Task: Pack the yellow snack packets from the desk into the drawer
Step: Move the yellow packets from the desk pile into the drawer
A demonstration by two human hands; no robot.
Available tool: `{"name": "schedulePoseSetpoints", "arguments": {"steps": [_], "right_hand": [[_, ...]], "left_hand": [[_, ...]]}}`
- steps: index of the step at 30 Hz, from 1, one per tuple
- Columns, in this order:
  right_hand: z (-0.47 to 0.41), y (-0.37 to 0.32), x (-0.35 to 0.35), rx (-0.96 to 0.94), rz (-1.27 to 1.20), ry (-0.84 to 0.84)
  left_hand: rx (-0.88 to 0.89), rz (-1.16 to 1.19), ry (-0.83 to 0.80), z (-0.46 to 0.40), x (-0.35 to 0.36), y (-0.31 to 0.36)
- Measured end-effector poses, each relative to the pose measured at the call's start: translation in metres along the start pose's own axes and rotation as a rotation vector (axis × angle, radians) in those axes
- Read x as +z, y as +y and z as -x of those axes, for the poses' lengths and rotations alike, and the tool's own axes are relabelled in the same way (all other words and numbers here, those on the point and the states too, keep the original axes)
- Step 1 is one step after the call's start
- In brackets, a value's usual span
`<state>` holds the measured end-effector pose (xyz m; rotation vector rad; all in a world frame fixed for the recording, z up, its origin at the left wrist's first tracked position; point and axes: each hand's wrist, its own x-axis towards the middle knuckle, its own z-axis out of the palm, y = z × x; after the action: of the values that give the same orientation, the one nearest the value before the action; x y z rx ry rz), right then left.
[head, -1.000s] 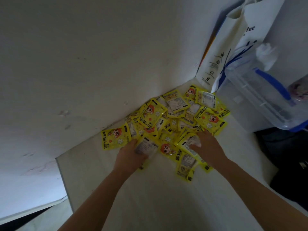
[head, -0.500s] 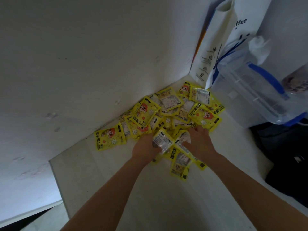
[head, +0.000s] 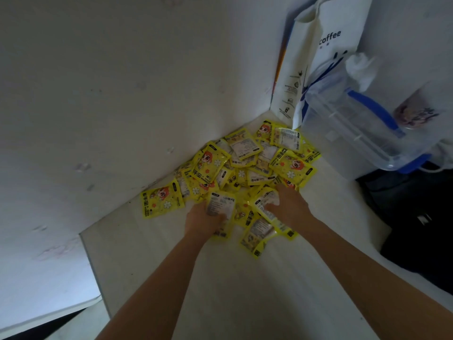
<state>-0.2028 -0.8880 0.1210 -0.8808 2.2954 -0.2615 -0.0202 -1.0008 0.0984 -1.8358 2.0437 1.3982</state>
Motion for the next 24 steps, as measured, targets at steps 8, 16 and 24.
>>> {"name": "schedulePoseSetpoints", "arguments": {"steps": [8, 16, 24], "right_hand": [[0.064, 0.008, -0.01, 0.005, -0.145, 0.087], [0.167, 0.03, 0.016, 0.09, -0.44, 0.173], [0.277, 0.05, 0.076, 0.229, -0.637, 0.307]], "left_hand": [[-0.052, 0.445, 0.029, 0.064, -0.007, -0.022], [-0.009, 0.558, 0.023, 0.147, -0.006, -0.055], [0.124, 0.524, -0.057, 0.22, -0.003, -0.104]]}}
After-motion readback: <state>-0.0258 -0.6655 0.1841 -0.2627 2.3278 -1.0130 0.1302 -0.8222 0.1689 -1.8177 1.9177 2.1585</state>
